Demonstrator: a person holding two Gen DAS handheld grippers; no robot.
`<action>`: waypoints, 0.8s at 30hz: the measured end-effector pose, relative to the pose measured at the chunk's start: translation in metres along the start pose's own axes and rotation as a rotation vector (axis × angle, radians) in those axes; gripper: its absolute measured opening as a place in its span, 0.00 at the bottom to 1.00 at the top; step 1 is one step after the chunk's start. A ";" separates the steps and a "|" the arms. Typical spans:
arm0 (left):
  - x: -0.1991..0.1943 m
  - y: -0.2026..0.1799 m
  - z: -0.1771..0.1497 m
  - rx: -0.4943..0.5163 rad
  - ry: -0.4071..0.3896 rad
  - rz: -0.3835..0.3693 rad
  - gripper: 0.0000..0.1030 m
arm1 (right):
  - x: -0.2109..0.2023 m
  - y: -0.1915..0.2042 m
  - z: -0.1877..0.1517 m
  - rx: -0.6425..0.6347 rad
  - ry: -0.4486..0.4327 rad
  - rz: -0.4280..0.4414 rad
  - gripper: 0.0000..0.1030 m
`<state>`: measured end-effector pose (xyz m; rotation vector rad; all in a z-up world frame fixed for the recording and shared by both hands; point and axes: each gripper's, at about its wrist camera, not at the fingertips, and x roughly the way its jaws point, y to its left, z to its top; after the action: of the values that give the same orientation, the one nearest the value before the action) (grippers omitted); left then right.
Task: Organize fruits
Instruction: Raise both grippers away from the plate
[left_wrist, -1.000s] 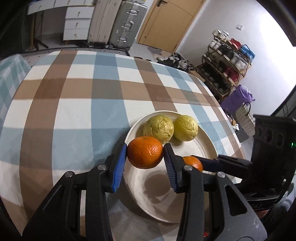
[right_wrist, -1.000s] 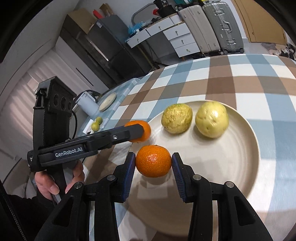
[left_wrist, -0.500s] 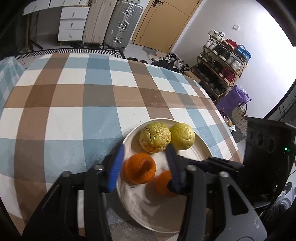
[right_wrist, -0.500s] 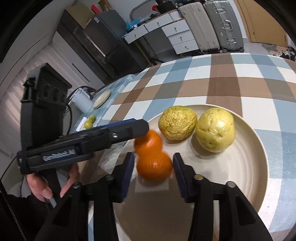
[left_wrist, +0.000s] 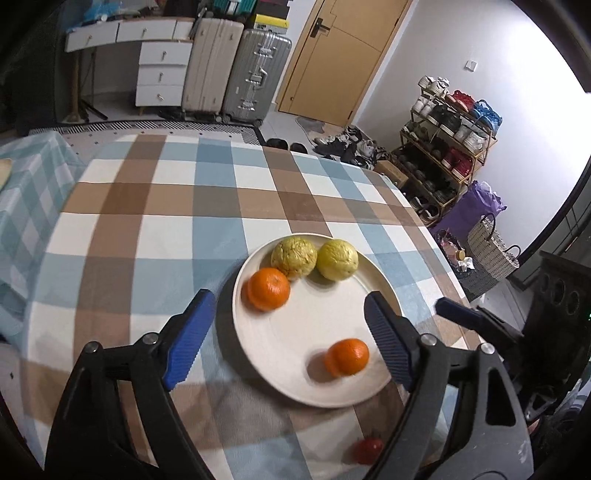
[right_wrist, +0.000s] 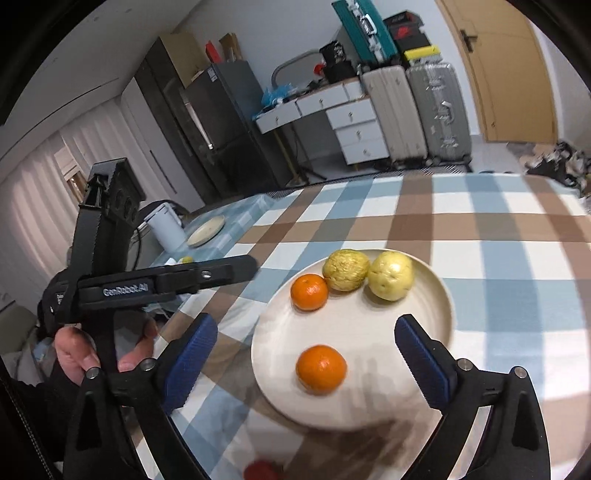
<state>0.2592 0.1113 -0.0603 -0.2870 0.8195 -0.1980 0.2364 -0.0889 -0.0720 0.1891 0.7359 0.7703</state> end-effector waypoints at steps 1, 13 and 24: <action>-0.008 -0.003 -0.005 0.001 -0.005 0.009 0.81 | -0.005 0.001 -0.003 -0.002 -0.005 -0.010 0.97; -0.072 -0.032 -0.071 0.043 -0.069 0.091 0.99 | -0.076 0.021 -0.049 -0.014 -0.077 -0.097 1.00; -0.102 -0.058 -0.134 0.118 -0.065 0.155 0.99 | -0.112 0.047 -0.092 -0.056 -0.108 -0.118 1.00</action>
<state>0.0876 0.0619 -0.0581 -0.1179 0.7587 -0.0912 0.0936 -0.1420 -0.0607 0.1344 0.6173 0.6628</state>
